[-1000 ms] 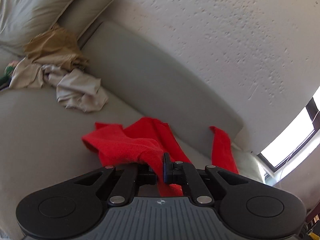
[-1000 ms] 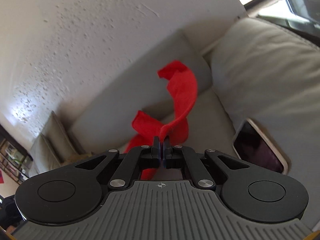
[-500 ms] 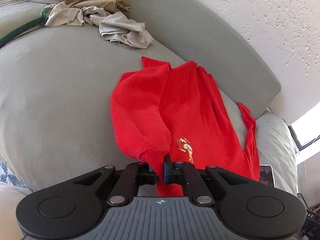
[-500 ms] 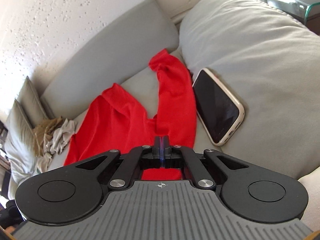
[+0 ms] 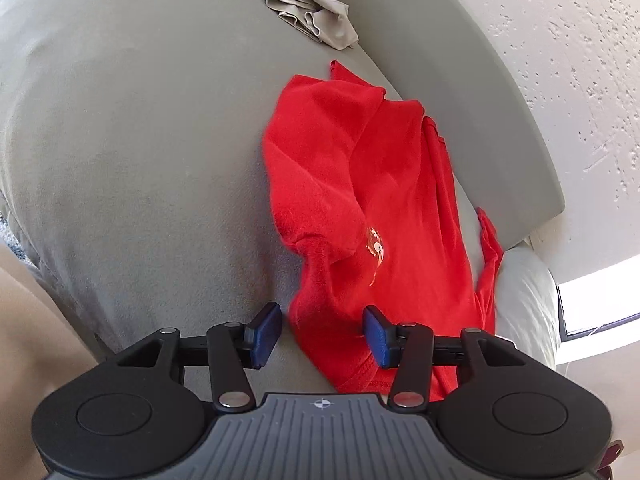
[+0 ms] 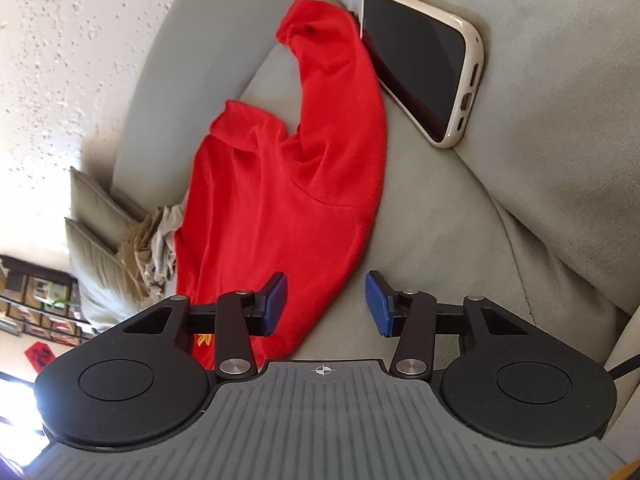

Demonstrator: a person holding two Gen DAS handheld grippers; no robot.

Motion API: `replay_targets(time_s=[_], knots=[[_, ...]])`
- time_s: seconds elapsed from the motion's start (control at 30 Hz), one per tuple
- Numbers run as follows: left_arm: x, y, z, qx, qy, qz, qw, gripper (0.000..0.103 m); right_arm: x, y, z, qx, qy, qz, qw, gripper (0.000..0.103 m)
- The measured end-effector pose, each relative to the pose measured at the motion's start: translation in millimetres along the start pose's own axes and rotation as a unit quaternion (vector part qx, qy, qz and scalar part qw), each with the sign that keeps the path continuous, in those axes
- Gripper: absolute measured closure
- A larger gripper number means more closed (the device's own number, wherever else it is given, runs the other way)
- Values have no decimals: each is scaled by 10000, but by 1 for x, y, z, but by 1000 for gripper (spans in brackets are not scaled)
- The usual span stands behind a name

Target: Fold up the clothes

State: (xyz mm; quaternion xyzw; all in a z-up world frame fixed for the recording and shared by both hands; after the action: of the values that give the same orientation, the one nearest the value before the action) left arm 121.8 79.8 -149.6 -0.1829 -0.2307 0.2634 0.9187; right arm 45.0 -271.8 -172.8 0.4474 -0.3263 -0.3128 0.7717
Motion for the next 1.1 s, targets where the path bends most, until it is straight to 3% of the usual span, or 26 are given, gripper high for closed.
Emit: replay_targets(time_s=[0.13,0.37,0.4,0.43,0.47,0.53,0.67,0.77,0.87,0.93,0.97,1.0,1.1], knots=[[3,-13,-6,-224,-162,-40,9996,38,9,-8,-4,332,-264,-209,9989,53],[12,-17,-16,-738,-252,380,9962,39,21,-2,-27,289,-539,504,9969,54],[13,-15,-16,-804,-226,473,9954,39,21,0,-30,191,-545,683,9960,57],[13,-13,-15,-870,-200,566,9944,40,20,1,-32,18,-532,891,9946,71],[14,-11,-15,-936,-174,659,9933,40,19,0,-34,-194,-497,1080,9927,98],[15,-8,-13,-996,-135,775,9919,43,19,3,-31,-396,-558,1327,9888,98],[13,-9,-10,-1003,-127,730,9922,43,32,14,2,-940,-1403,1751,9700,99],[11,-14,-11,-909,-165,573,9941,44,36,7,3,-842,-1263,1472,9774,99],[7,-15,-12,-686,-160,435,9966,54,34,1,-1,-847,-1160,1392,9798,98],[6,-15,-15,-436,-187,290,9985,76,33,-2,-3,-849,-1092,1338,9813,98],[7,-16,-16,-280,-227,180,9992,81,33,-4,-4,-851,-1058,1311,9820,97],[12,-15,-17,-152,-329,126,9993,95,32,-6,-6,-852,-1024,1285,9827,97],[27,-2,-2,-25,-1029,509,9934,98,31,-11,-9,-856,-921,1204,9847,97]])
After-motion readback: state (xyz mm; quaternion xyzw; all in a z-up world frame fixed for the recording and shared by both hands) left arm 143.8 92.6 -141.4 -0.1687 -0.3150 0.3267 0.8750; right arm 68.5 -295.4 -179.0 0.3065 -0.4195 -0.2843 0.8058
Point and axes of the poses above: each gripper's, at about its wrist camera, not at the fingertips, and z roughly against the way its jaws point, y to its left, x to its top, the point moved 9 cm from there along -z, roughly the way its jaws point, and after that the axes turned 14 degrees about x, right-handed, at the moved point
